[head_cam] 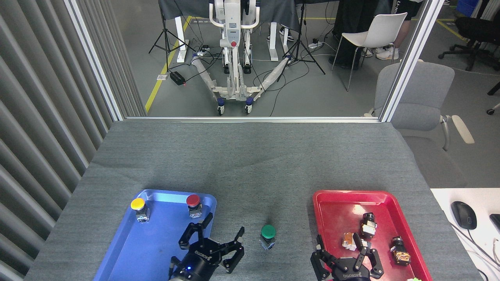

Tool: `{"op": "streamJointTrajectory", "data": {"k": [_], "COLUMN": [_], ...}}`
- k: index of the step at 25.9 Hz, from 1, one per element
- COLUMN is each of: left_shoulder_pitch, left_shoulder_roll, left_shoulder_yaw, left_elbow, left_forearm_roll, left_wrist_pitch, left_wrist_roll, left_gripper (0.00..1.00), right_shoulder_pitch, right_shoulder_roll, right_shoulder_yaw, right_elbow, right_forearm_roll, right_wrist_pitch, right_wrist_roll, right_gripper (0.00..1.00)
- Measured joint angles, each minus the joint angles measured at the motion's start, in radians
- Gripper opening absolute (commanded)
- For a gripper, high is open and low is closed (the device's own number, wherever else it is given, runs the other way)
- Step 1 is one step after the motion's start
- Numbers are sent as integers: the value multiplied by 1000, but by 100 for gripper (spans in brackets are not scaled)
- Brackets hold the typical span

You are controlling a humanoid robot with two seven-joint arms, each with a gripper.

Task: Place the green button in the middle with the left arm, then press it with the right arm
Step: 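Withdraw the left gripper and move the right gripper over the button, then press down on the green button with the right gripper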

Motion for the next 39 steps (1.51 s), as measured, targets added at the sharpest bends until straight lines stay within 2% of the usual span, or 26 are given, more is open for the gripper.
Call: {"op": "streamJointTrajectory", "data": {"k": [2,4,6,7,9,11,14,18,20,28,39], "left_shoulder_pitch": [39,61,72,75,79,83,94,100,103,121,125], "left_shoulder_roll": [40,67,75,74,65,54,41,39,39,36,35], "left_shoulder_yaw": [81,176,278,322,411,483,545,566,568,573,575], "left_elbow": [-46,-67,-77,-79,-82,-83,-82,-61,-53,-54,-53], "left_forearm_roll": [2,2,4,5,7,9,10,11,11,76,112], "left_wrist_pitch": [12,-9,-64,-95,-155,-191,-215,-224,-225,-218,-217], "left_wrist_roll": [-7,-20,-32,-35,-39,-42,-43,-40,-36,-29,-29], "left_gripper": [99,99,99,99,99,99,99,99,99,99,99], "right_shoulder_pitch": [-18,-40,-58,-68,-87,-105,-135,-173,-189,-221,-228], "right_shoulder_roll": [4,11,21,26,37,50,67,85,94,125,123], "right_shoulder_yaw": [28,65,102,119,152,182,221,262,282,311,309], "right_elbow": [18,39,62,75,97,117,151,209,235,299,355], "right_forearm_roll": [3,9,27,36,50,57,63,65,66,69,70], "right_wrist_pitch": [9,22,31,32,34,38,42,57,68,92,111], "right_wrist_roll": [0,-5,-7,-3,-1,0,1,2,2,20,24], "right_gripper": [98,90,70,64,45,30,19,5,2,3,5]}}
